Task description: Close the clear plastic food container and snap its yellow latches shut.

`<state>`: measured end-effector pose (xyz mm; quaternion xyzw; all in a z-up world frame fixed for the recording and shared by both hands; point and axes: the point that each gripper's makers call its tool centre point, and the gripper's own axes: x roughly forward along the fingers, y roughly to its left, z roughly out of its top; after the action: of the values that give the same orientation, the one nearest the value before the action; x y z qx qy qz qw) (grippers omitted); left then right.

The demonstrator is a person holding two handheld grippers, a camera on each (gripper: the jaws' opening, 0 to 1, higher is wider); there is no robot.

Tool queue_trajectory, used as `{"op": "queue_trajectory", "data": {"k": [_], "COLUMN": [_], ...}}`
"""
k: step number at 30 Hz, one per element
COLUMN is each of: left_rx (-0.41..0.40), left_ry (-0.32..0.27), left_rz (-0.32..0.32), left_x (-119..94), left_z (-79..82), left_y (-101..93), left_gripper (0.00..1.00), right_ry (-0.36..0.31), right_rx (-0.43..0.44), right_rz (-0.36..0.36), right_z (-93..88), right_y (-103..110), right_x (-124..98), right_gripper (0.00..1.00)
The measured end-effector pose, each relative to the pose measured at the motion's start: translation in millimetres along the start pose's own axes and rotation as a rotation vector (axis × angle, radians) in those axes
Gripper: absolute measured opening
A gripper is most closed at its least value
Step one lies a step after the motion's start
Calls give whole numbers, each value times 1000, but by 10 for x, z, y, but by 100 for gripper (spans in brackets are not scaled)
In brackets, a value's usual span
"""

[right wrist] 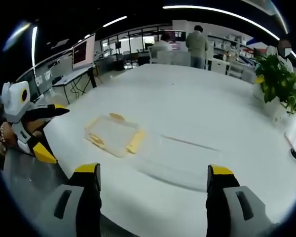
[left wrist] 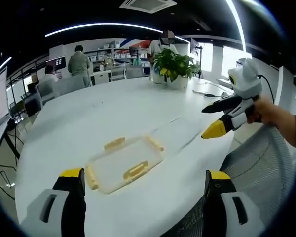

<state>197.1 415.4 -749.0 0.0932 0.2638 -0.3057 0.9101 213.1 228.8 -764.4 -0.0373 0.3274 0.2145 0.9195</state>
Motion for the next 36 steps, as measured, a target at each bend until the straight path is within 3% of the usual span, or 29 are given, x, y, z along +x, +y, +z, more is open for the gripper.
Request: {"op": "queue_trajectory", "data": {"k": [10, 14, 18, 22, 24, 26, 31, 33, 34, 36], "left_rx": [34, 60, 174, 195, 218, 217, 244, 279, 287, 303], "left_ry": [-3, 6, 7, 51, 50, -24, 22, 59, 74, 135], "left_rz": [28, 32, 20, 36, 2, -64, -112, -187, -189, -229], "left_x": [-37, -28, -38, 5, 17, 49, 135, 186, 201, 204], "left_z": [118, 161, 240, 214, 221, 311, 210, 97, 67, -38], "left_y": [290, 427, 565, 718, 713, 630, 698, 671, 690, 680], "left_gripper": [98, 97, 80, 91, 89, 89, 89, 95, 98, 91], "right_ry": [-25, -37, -26, -18, -8, 19, 77, 112, 124, 142], "right_rx": [-125, -161, -215, -240, -299, -354, -507, -580, -622, -692], "right_rz": [11, 47, 71, 137, 166, 202, 305, 349, 386, 453], "right_z": [286, 422, 493, 553, 571, 542, 461, 419, 402, 370], "right_y": [-47, -41, -31, 85, 153, 224, 421, 486, 540, 633], "right_x": [56, 93, 176, 247, 283, 320, 439, 484, 502, 517], "right_gripper": [85, 85, 84, 85, 85, 85, 85, 85, 85, 85]}}
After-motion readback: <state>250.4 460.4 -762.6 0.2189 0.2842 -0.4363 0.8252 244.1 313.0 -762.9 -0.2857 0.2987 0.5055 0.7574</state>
